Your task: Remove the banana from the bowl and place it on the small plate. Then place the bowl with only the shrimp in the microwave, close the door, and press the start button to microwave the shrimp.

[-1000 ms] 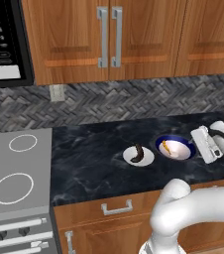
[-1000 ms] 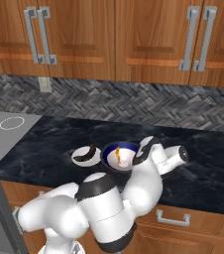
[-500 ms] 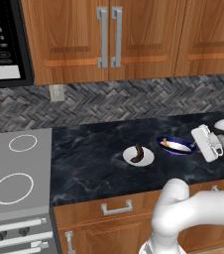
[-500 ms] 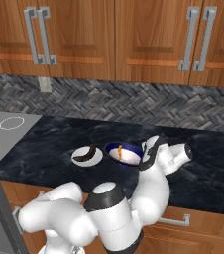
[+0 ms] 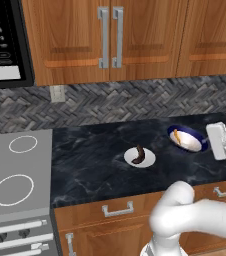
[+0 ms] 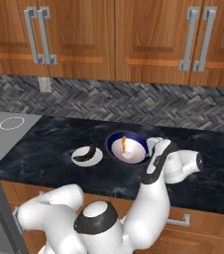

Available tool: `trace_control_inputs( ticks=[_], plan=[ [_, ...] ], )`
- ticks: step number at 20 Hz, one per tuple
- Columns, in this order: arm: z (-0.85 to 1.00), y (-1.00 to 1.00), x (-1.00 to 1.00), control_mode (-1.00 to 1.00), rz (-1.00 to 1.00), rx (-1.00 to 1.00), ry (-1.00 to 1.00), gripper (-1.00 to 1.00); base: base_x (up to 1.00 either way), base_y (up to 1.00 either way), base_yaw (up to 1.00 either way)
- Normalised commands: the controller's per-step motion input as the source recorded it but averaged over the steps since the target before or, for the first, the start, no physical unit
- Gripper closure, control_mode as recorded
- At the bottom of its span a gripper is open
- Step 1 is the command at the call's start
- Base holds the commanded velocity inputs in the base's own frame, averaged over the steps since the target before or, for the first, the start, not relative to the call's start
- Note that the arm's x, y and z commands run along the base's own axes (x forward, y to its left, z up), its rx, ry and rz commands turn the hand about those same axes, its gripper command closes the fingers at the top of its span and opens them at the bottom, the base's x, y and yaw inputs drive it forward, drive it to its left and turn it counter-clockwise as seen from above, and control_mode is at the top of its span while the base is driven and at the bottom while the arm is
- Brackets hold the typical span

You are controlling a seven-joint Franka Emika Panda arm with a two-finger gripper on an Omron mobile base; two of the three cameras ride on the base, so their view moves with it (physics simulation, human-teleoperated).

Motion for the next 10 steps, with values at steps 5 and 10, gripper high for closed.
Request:
trace_control_inputs(
  ticks=[5,10],
  plan=[
    [0.65,0.00,-0.57,-1.00,-0.09,0.00,-0.10,1.00,0.00,0.00,0.00],
    [0.68,0.00,-0.76,-1.00,-0.10,0.00,-0.01,1.00,0.00,0.00,0.00]
  ],
)
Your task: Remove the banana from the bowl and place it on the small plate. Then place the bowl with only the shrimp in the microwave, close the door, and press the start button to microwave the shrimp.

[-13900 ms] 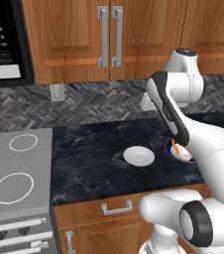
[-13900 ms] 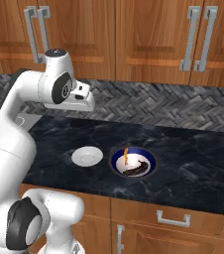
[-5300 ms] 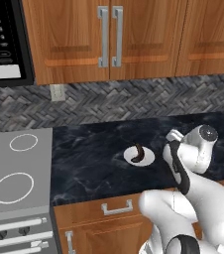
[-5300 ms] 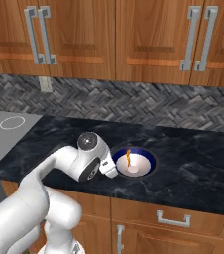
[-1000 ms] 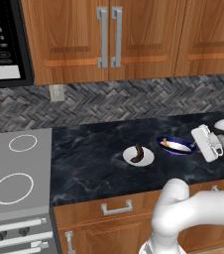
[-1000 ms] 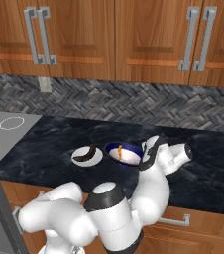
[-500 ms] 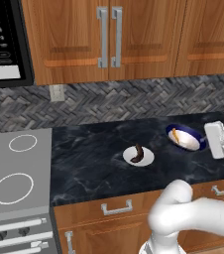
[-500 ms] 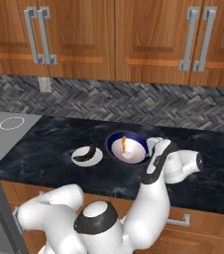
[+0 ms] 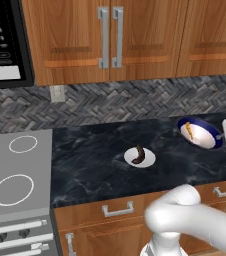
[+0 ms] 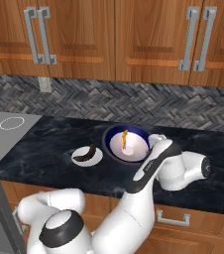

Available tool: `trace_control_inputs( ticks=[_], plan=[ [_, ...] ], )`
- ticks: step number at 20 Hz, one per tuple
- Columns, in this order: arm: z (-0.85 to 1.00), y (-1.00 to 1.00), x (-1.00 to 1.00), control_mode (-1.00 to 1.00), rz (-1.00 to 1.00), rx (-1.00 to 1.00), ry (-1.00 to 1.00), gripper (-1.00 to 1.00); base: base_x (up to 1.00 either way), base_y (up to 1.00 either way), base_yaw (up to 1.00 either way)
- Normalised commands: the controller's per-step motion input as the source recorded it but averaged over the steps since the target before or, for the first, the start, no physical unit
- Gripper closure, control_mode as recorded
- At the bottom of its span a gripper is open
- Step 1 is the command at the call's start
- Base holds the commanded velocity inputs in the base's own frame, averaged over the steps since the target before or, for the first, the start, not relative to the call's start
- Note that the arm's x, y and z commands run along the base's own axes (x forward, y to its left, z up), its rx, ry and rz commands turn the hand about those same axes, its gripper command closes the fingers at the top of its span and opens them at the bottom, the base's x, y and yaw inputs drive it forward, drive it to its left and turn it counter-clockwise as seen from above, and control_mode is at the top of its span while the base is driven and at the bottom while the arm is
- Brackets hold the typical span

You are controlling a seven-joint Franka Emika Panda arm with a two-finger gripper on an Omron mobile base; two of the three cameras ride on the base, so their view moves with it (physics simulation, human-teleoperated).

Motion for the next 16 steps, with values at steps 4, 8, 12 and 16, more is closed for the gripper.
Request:
trace_control_inputs(
  ticks=[4,8,12,16],
  plan=[
    [0.69,0.19,-0.56,-1.00,-0.11,-0.01,0.00,1.00,0.00,0.00,0.00],
    [0.69,0.42,-0.38,-1.00,-0.11,-0.03,0.00,1.00,0.00,0.00,0.00],
    [0.24,0.79,-0.07,-1.00,-0.04,-0.14,0.12,1.00,0.00,0.00,0.00],
    [-0.01,0.55,0.00,-1.00,0.00,-0.09,0.07,1.00,0.00,0.00,0.00]
  ],
)
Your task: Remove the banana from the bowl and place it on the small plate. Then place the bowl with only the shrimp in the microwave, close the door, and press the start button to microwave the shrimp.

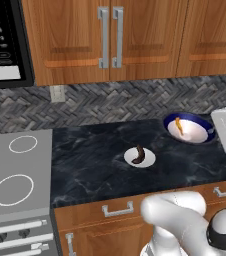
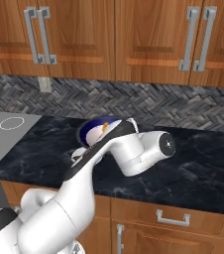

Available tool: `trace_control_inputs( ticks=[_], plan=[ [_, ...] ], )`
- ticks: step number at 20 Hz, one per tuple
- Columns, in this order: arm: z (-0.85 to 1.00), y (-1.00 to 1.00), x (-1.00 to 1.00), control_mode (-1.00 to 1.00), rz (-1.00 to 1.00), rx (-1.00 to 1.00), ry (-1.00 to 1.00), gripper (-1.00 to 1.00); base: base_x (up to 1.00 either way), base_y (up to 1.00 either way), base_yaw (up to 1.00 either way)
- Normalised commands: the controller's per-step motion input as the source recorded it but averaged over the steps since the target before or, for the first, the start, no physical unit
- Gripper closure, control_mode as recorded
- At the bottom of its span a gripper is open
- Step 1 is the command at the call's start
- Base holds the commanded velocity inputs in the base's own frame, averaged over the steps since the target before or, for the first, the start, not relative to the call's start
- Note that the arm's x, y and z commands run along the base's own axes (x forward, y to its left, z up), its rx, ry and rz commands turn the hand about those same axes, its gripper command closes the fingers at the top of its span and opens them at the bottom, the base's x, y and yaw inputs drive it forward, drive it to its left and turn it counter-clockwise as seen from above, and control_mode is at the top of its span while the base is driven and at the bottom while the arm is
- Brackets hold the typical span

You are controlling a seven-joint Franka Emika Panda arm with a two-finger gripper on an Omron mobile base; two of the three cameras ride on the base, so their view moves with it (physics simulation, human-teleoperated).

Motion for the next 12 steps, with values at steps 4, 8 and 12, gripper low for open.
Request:
trace_control_inputs(
  ticks=[4,8,12],
  plan=[
    [0.00,0.24,-0.31,-1.00,0.04,0.00,-0.01,1.00,0.00,0.00,0.00],
    [0.00,0.00,0.00,1.00,0.00,0.00,0.00,1.00,-1.00,0.71,0.17],
    [0.00,0.00,0.00,1.00,0.00,0.00,0.00,1.00,-0.52,1.00,0.03]
  ],
)
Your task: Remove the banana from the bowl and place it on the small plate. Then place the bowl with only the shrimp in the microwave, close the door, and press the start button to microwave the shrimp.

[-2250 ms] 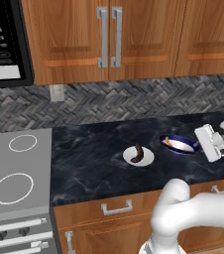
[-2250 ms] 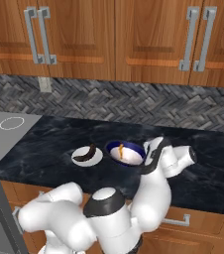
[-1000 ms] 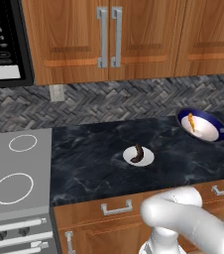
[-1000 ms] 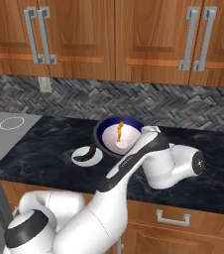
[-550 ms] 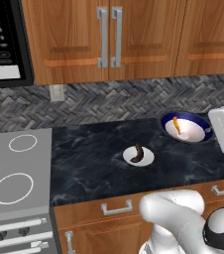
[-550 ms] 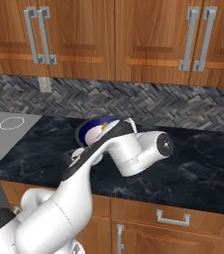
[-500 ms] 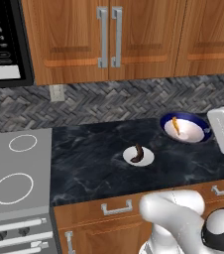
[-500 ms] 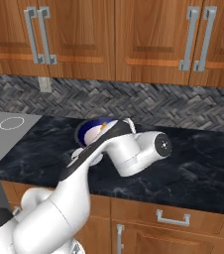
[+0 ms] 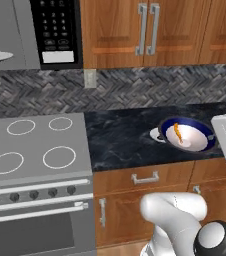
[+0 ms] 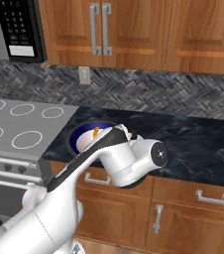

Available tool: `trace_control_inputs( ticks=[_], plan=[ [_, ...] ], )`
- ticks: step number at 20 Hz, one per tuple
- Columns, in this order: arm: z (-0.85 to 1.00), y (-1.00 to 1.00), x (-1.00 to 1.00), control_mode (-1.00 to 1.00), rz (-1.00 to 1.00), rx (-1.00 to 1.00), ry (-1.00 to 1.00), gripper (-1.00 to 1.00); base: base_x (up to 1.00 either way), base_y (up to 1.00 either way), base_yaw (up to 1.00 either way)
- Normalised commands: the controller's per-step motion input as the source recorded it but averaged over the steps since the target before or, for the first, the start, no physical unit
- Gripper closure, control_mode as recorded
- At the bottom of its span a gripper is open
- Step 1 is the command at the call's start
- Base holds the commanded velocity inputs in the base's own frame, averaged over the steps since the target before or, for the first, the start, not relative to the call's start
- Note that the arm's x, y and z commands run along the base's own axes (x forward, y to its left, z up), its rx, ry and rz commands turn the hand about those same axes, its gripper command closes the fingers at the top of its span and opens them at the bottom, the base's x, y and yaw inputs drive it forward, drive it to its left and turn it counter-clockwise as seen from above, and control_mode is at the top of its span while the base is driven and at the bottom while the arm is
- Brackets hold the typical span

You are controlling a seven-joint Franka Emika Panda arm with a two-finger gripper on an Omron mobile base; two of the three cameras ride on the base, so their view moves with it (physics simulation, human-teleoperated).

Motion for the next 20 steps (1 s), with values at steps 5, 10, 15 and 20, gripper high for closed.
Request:
trace_control_inputs(
  ticks=[5,10,15,20],
  plan=[
    [0.00,0.00,0.00,1.00,0.00,0.00,0.00,1.00,0.01,1.00,-0.02],
    [0.00,0.00,0.00,1.00,0.00,0.00,0.00,1.00,0.06,1.00,-0.05],
    [0.00,0.00,0.00,1.00,0.00,0.00,0.00,1.00,0.03,1.00,-0.04],
    [0.00,0.00,0.00,1.00,0.00,0.00,0.00,1.00,0.24,1.00,-0.05]
  ],
)
